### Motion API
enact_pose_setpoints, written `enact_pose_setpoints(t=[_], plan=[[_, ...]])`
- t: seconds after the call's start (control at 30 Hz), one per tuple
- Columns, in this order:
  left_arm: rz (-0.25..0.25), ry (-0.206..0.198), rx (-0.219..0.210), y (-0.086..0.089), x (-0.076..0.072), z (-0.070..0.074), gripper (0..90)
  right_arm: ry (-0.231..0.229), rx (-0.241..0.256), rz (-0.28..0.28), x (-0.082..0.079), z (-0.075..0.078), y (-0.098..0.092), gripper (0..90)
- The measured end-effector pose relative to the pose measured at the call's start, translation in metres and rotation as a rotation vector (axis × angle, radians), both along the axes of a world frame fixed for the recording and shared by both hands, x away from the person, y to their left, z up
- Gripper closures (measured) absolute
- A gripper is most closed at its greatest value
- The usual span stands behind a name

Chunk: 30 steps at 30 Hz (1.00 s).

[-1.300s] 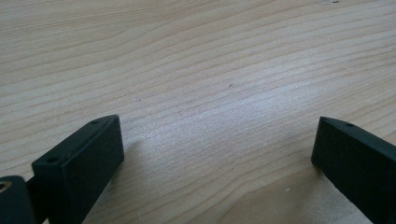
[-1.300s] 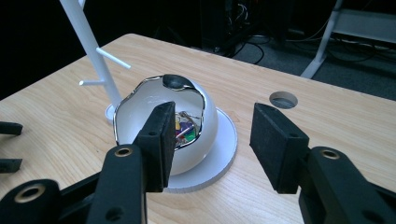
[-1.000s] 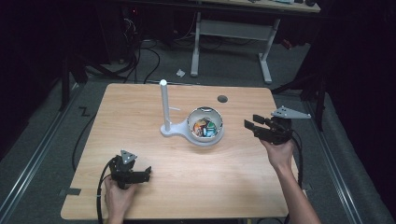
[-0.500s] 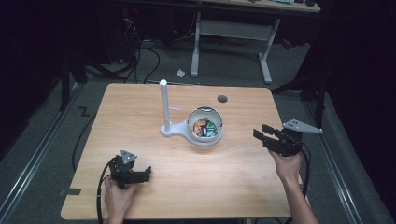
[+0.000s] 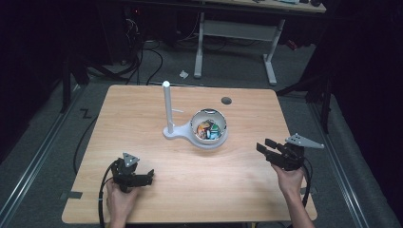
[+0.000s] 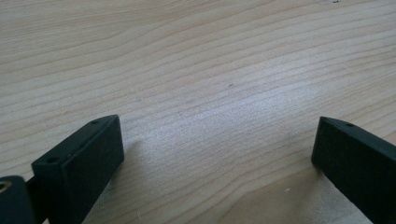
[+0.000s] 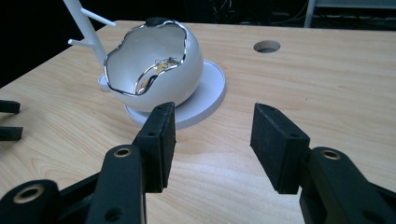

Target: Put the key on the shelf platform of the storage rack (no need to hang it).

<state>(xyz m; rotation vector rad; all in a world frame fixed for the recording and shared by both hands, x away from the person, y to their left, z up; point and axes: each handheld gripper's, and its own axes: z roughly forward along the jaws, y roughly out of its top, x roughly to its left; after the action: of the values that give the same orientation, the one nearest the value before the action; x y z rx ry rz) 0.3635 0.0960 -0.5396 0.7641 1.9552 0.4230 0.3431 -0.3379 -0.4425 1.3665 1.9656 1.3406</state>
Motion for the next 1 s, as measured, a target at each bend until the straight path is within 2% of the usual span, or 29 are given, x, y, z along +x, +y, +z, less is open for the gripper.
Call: enact_pose_setpoints(t=[0.37, 0.8, 1.0], plan=[[0.0, 0.0, 0.0, 0.0, 0.0, 0.0, 2.5, 0.038, 0.003, -0.009, -0.005, -0.026, 0.006, 50.0], [0.001, 0.0, 0.0, 0.0, 0.0, 0.0, 2.5, 0.069, -0.03, 0.003, -0.006, -0.05, 0.016, 48.9], [0.0, 0.0, 0.0, 0.0, 0.0, 0.0, 2.5, 0.08, -0.046, 0.003, -0.005, -0.056, 0.02, 48.6]])
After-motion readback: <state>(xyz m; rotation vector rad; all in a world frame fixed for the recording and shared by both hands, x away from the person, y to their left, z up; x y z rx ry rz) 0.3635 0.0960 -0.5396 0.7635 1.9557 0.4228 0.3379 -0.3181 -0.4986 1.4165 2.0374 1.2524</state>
